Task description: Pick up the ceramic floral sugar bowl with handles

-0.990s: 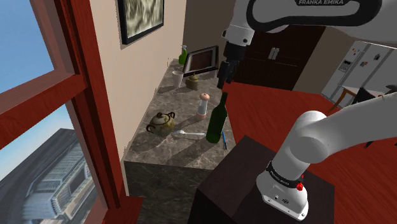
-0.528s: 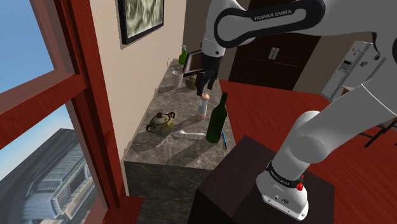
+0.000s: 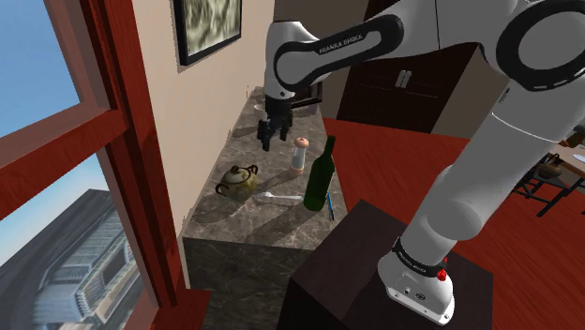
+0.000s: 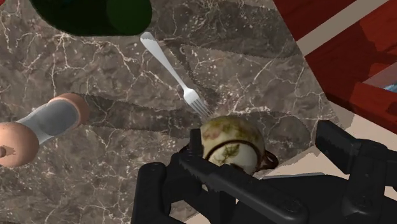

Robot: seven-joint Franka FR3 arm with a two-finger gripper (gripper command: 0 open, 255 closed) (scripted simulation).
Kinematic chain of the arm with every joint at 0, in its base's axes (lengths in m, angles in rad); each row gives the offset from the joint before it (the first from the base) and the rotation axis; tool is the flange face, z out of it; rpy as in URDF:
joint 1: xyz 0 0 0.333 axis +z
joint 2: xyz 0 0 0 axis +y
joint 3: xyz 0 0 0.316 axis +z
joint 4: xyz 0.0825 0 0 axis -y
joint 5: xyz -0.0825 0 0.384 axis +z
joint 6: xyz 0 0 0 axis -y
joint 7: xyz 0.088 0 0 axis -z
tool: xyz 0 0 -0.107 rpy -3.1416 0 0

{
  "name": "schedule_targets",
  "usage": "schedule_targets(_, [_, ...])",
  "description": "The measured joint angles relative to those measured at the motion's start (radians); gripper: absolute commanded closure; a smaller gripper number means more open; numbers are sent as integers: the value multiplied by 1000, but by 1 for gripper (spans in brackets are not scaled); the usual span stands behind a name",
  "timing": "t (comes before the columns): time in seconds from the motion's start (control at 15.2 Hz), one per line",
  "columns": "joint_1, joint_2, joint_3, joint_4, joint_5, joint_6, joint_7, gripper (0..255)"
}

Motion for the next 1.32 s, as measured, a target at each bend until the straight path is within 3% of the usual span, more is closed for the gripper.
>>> schedule_targets(0.4, [13,248,10,167,-83,50,77,0])
schedule_targets(0.99, [68,621,-16,526,-182,15,156,0])
schedule_targets(1.32, [73,676,-23,543,-194,49,165,0])
